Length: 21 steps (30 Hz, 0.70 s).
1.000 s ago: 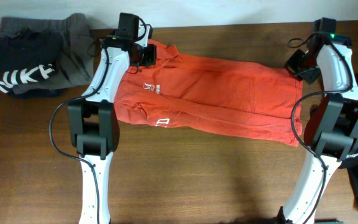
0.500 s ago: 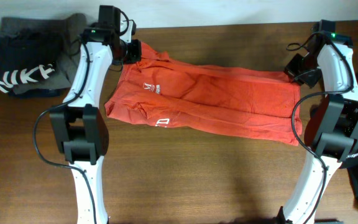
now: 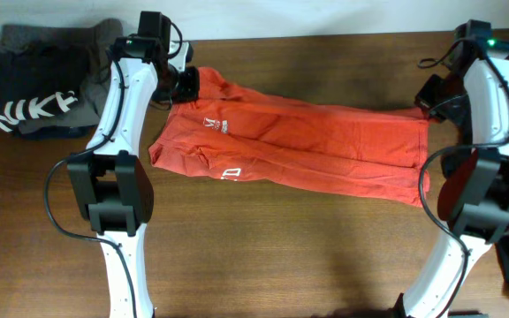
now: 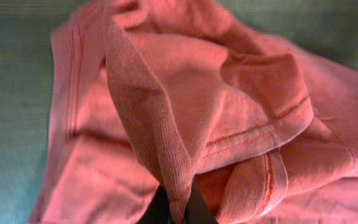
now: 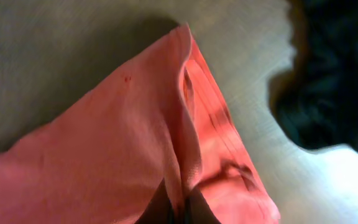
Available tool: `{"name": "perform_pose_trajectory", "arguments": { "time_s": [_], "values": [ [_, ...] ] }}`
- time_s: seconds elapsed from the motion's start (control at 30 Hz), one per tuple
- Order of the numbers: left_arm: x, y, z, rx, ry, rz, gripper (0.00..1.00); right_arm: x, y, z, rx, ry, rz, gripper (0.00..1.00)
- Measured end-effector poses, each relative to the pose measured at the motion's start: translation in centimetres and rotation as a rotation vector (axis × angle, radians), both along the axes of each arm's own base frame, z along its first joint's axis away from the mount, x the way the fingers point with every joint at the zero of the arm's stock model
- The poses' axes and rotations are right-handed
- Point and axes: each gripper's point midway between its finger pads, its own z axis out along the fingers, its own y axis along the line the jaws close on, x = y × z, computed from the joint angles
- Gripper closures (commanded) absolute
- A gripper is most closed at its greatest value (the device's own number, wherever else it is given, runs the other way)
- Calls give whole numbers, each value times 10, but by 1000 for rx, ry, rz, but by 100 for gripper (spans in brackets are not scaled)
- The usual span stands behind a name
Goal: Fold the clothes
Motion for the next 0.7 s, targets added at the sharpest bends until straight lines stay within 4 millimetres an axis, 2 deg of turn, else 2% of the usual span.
{"name": "perform_pose_trajectory", "arguments": {
  "time_s": [0.27,0.7],
  "values": [
    [-20,2,-5,11,84,-2,100,-21,4,4,8,75,1,96],
    [-34,8,-9,39,146,2,100,-49,5,5,3,193,2,96]
  ]
}}
